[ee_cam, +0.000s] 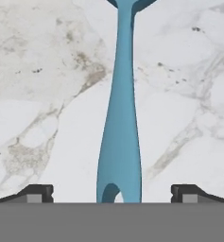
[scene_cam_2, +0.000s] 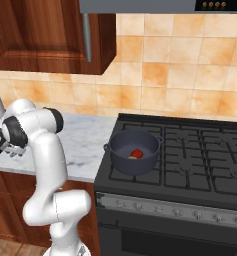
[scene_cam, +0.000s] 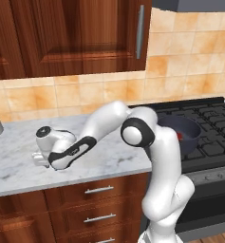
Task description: Put the mushroom and bell pepper in the pot. Retrieve the spatula and lightly stir the vegetables in the pot.
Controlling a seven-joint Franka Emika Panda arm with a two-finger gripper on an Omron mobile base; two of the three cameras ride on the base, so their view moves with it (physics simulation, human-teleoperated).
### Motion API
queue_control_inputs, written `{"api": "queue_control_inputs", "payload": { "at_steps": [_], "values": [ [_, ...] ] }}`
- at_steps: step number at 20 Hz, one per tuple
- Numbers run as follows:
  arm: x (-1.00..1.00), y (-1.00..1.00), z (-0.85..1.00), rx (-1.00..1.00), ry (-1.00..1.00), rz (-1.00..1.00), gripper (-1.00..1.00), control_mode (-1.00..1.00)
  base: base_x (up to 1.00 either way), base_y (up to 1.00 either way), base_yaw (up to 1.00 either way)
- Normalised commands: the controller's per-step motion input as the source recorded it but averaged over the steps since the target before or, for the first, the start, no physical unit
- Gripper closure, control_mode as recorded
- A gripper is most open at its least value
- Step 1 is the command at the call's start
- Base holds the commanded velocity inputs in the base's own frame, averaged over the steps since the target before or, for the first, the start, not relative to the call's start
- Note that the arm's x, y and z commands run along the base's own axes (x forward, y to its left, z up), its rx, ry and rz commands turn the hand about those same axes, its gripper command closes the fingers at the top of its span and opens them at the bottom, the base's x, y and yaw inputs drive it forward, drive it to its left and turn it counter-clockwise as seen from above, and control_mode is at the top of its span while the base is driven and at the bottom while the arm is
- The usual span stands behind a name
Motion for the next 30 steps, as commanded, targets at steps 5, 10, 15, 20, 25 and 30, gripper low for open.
{"api": "queue_control_inputs", "payload": {
  "at_steps": [5, 10, 15, 20, 25, 30],
  "values": [
    [0.16, -0.02, -0.46, 0.14, 0.01, 0.00, 1.00, -1.00, 0.00, 0.00, 0.00],
    [0.37, 0.00, -0.47, 0.00, 0.25, 0.00, 1.00, -1.00, 0.00, 0.00, 0.00],
    [0.05, -0.02, -0.43, 0.00, 0.27, 0.03, 1.00, -1.00, 0.00, 0.00, 0.00],
    [-0.03, 0.04, -0.09, 0.00, 0.00, 0.00, 1.00, -1.00, 0.00, 0.00, 0.00],
    [-0.22, -0.12, 0.27, 0.00, -0.03, -0.03, 1.00, -1.00, 0.00, 0.00, 0.00],
    [-0.42, -0.38, 0.77, 0.12, -0.01, -0.17, 1.00, -1.00, 0.00, 0.00, 0.00]
  ]
}}
